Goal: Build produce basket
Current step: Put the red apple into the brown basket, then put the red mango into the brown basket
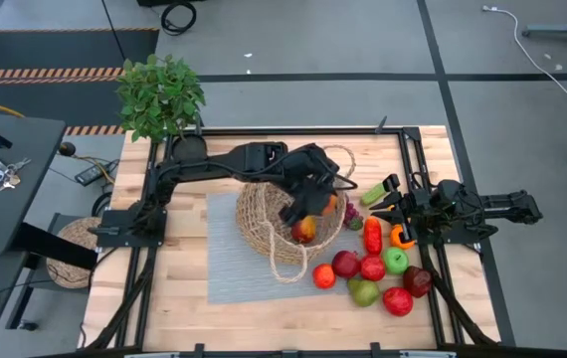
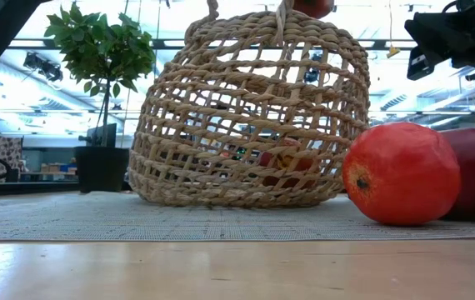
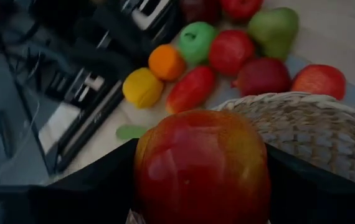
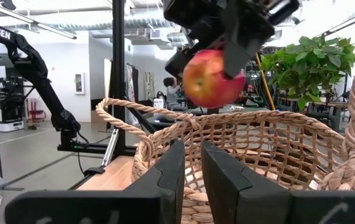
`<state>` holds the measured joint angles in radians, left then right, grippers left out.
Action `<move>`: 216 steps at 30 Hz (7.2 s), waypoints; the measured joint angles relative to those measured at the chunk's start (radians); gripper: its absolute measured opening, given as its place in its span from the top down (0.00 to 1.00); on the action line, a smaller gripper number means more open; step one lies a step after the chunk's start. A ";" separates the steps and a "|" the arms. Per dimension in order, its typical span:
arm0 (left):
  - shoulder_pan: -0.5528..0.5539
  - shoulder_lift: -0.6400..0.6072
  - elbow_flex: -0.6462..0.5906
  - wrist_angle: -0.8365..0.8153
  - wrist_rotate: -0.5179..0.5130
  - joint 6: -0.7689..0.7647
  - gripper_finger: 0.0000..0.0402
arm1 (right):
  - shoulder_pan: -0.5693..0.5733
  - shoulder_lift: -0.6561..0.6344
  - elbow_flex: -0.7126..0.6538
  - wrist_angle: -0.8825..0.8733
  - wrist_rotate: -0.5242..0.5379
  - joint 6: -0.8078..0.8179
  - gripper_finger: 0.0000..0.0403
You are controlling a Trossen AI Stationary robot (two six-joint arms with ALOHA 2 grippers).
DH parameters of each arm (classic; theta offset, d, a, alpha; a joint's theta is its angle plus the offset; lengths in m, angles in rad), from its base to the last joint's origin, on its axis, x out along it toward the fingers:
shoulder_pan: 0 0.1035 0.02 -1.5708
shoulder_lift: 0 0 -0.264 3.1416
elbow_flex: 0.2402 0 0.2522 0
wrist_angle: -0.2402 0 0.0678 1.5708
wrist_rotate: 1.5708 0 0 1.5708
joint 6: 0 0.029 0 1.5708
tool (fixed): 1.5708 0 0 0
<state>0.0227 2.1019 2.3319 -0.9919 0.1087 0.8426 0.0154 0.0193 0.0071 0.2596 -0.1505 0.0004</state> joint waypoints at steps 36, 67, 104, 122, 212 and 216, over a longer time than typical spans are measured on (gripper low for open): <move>-0.045 0.261 0.000 -0.302 -0.523 0.141 0.30 | 0.000 0.007 0.000 0.032 0.000 0.000 0.85; -0.062 0.217 0.022 -0.423 -0.679 -0.291 0.13 | 0.000 0.007 0.000 0.061 0.000 0.000 0.85; -0.290 -0.808 -1.055 0.315 -0.691 -0.833 0.57 | 0.000 0.007 0.000 0.136 0.024 0.027 0.85; -0.335 -1.376 -1.829 1.012 -0.692 -0.998 0.60 | -0.017 0.069 0.095 -0.211 0.493 0.271 0.88; -0.341 -1.670 -2.323 1.579 -0.643 -1.118 0.60 | 0.226 1.416 0.730 -1.160 0.256 1.454 0.31; -0.341 -1.670 -2.323 1.579 -0.643 -1.118 0.60 | 0.226 1.399 0.730 -1.153 0.262 1.487 0.39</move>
<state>-0.3183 0.4315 0.0090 0.5873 -0.5339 -0.2756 0.2418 1.4180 0.7372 -0.8930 0.1118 1.4871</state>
